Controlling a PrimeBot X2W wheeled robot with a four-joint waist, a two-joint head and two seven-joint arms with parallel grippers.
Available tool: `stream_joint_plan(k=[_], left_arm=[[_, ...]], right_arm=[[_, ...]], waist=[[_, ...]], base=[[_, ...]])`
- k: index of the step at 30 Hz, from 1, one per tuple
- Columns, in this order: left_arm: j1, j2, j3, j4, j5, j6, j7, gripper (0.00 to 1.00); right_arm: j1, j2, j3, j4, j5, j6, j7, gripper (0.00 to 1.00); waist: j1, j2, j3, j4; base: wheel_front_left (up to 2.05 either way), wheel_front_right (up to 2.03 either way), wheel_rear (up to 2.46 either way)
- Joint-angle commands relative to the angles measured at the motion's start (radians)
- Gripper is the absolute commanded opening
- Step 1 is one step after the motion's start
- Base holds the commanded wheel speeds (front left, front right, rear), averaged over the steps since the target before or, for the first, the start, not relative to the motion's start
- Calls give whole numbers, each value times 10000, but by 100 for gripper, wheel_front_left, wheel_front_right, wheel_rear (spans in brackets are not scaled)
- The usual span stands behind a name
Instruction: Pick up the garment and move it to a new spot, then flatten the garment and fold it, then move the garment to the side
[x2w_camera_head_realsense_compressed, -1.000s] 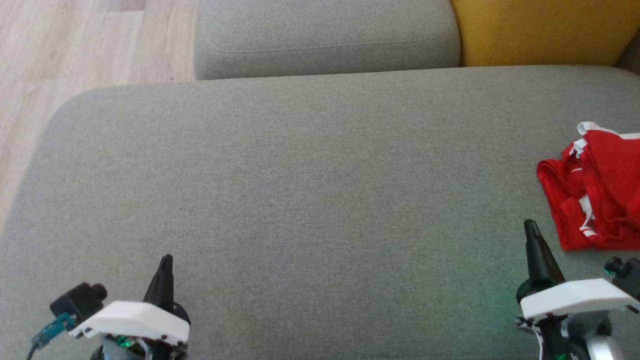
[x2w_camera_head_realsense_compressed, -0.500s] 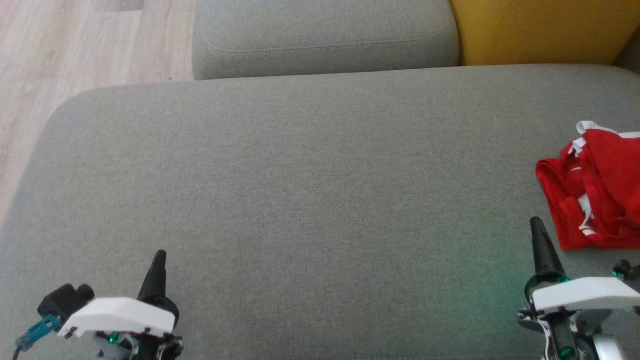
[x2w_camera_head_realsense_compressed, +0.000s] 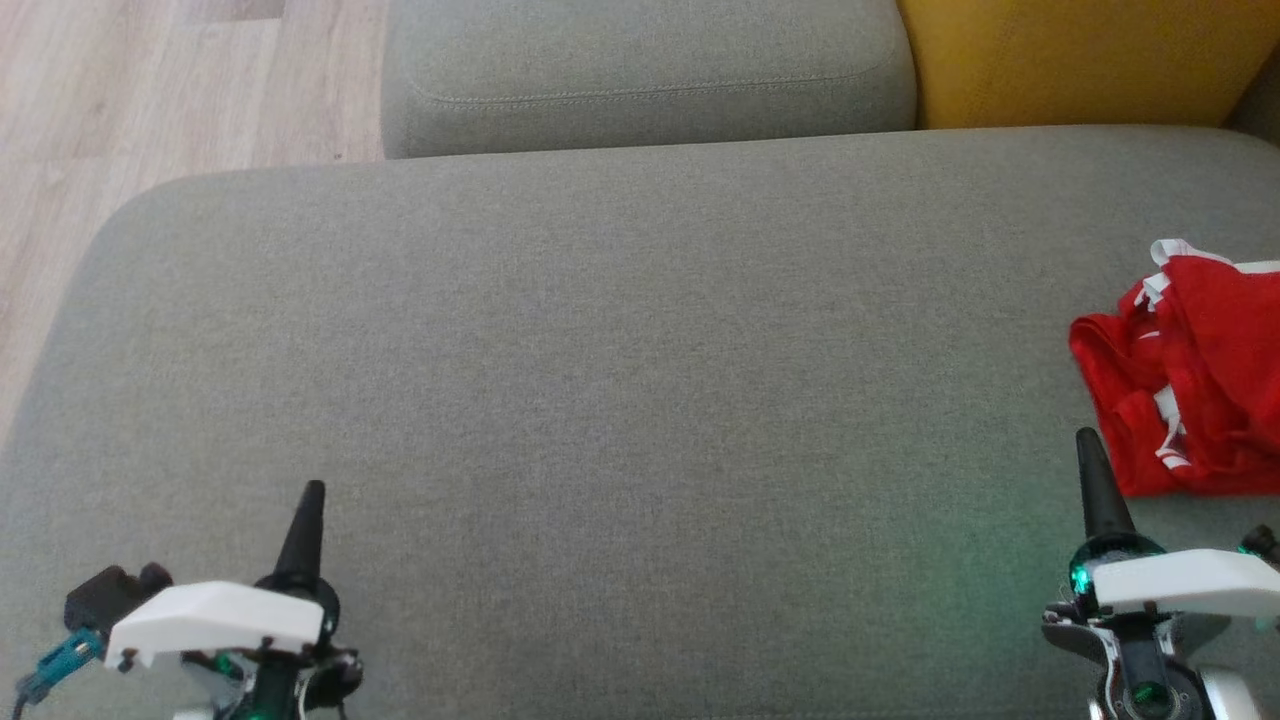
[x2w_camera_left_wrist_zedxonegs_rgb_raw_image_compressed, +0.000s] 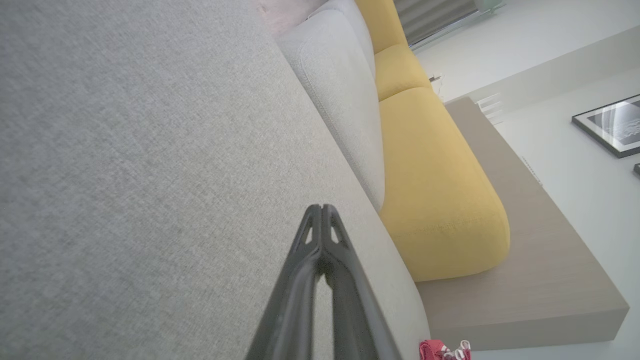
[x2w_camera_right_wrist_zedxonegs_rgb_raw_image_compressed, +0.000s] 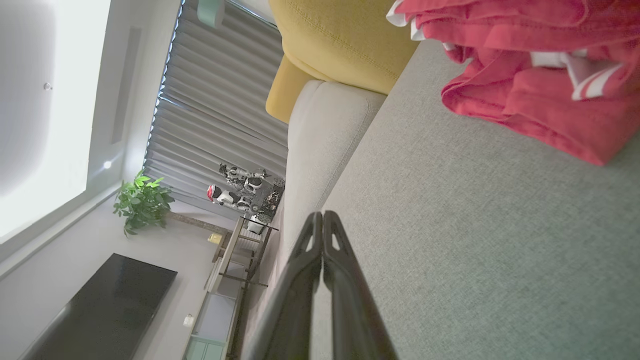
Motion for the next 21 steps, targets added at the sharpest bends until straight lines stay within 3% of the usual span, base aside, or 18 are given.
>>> stream_joint_plan(k=[1, 21], left_arm=[[-561, 75, 401, -280, -174, -87, 42, 0], [-872, -231, 1147, -63, -2236, -661, 583, 0]], right_arm=[[-512, -180, 108, -271, 240, -6, 68, 0], [-809, -181, -71, 81, 2600, -8, 158, 0]], waist=[[0, 0, 0, -1], [0, 0, 24, -47]], base=[[0, 0, 0], [0, 0, 0]])
